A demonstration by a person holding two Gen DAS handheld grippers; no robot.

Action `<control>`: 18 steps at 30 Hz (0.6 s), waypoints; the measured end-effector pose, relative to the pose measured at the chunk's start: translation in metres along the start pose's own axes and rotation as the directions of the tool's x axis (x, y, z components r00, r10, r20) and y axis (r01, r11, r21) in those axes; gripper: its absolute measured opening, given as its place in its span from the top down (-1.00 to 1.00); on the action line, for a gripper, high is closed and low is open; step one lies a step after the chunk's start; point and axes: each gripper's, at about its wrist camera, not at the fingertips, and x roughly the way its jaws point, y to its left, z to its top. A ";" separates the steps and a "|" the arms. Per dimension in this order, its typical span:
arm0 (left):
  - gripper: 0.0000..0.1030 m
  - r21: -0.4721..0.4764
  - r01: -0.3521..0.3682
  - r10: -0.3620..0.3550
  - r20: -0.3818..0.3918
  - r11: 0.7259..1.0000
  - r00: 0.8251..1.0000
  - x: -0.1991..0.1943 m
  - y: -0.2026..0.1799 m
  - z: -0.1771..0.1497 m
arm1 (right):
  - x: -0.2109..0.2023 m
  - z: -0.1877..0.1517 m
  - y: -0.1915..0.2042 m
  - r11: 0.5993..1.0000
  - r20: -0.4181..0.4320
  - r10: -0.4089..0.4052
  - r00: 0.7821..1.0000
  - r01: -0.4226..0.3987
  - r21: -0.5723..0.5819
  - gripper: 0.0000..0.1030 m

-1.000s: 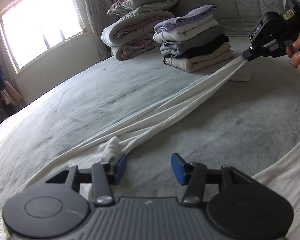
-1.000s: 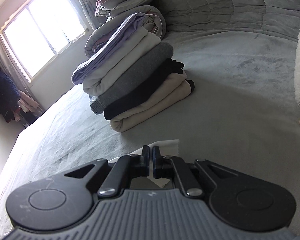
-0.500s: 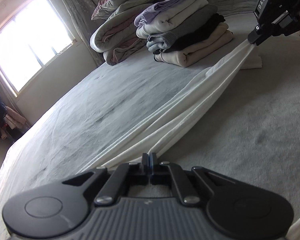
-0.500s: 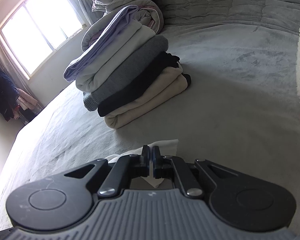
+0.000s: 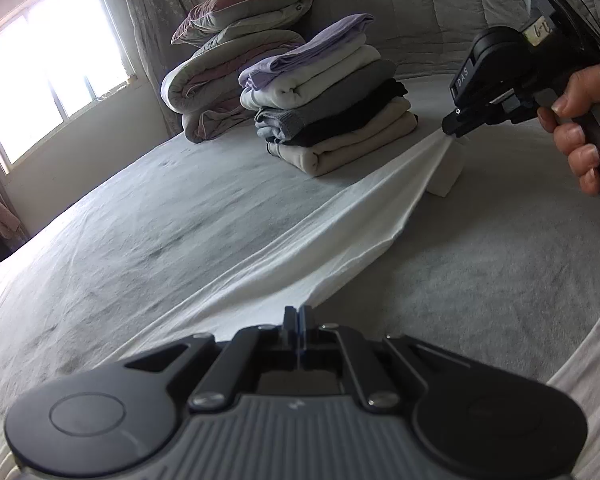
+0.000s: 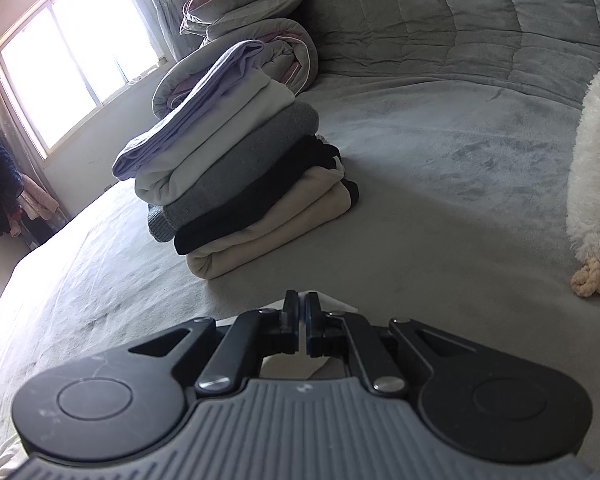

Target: Fold clothes

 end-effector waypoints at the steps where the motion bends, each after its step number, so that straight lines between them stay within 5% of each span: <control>1: 0.99 -0.007 0.007 -0.007 -0.003 1.000 1.000 -0.001 0.000 -0.001 | -0.001 0.000 0.000 1.000 0.000 -0.008 1.000 0.008 -0.007 0.94; 10: 0.99 0.013 0.095 -0.095 -0.059 0.995 0.994 -0.005 0.002 -0.014 | -0.007 0.001 -0.001 1.000 -0.020 -0.002 1.000 0.002 -0.020 0.94; 15: 0.99 0.008 0.122 -0.121 -0.080 0.992 0.989 -0.003 0.005 -0.018 | -0.007 -0.005 0.014 0.993 -0.019 0.107 0.994 -0.108 -0.048 0.94; 18: 0.99 0.003 0.126 -0.125 -0.083 0.992 0.989 -0.002 0.004 -0.020 | -0.008 -0.013 0.031 0.969 -0.055 0.226 0.973 -0.230 -0.093 0.94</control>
